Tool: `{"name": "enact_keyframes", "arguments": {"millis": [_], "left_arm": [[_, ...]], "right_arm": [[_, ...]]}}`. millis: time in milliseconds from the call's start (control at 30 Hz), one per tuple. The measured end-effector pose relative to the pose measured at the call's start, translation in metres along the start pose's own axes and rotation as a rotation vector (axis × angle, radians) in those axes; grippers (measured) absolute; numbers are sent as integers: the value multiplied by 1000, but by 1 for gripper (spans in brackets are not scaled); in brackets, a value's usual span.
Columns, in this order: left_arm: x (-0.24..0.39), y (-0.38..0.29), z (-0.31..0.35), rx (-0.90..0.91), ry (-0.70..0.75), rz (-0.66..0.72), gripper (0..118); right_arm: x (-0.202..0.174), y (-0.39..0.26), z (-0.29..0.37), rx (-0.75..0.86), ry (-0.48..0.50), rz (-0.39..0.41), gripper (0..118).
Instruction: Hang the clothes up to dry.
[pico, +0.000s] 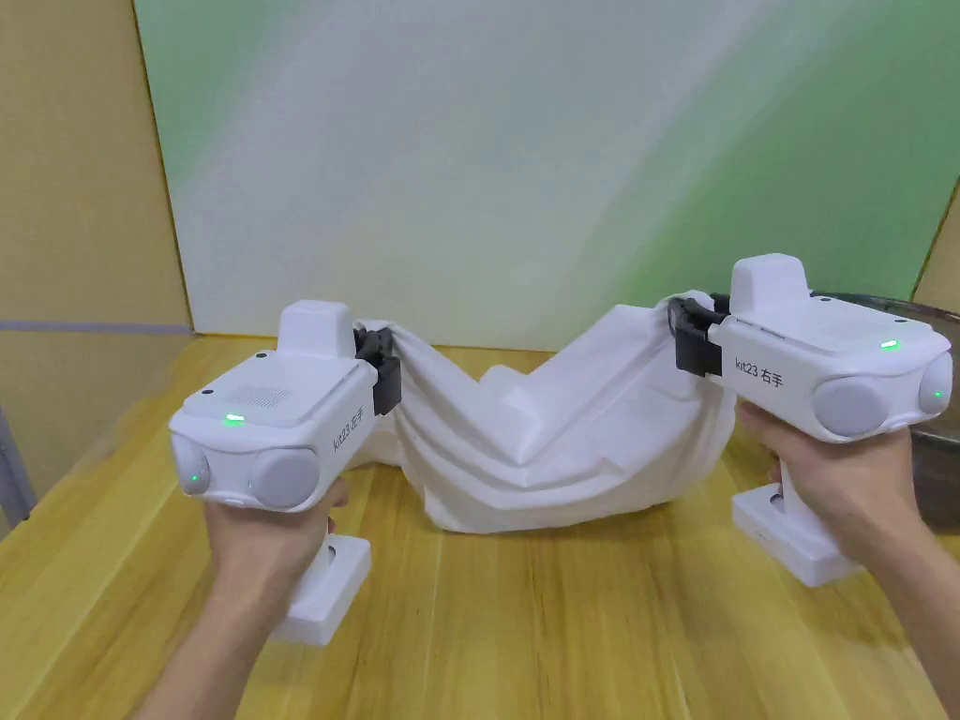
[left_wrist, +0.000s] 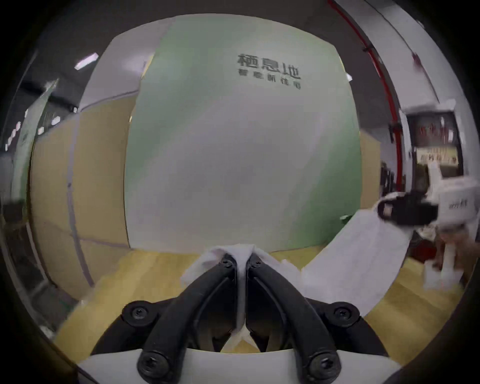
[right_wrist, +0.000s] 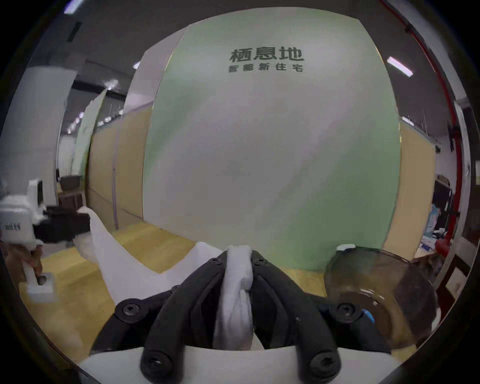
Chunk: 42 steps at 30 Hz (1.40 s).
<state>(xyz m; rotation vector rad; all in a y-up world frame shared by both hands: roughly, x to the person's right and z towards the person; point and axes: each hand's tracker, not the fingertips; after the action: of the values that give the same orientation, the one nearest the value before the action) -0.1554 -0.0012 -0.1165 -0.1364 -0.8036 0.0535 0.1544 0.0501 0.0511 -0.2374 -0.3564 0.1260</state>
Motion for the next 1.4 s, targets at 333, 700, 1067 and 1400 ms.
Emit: {"name": "enact_keyframes", "arguments": {"millis": [333,700,1067,1400], "left_arm": [[1,-38,85,-229,-54,-43,1],[7,-60,98,-609,-125,-87,1],[-13,-41,99,-440,-92,115,115],[12,12,84,-151,-8,85,31]], "right_arm": [[-14,-70,67,-280,30,-83,13],[-29,-102,91,-426,33,-44,13],[-4,-67,116,-147,31,-282,118],[-28,-50,107,96,-5,-411,7]]}}
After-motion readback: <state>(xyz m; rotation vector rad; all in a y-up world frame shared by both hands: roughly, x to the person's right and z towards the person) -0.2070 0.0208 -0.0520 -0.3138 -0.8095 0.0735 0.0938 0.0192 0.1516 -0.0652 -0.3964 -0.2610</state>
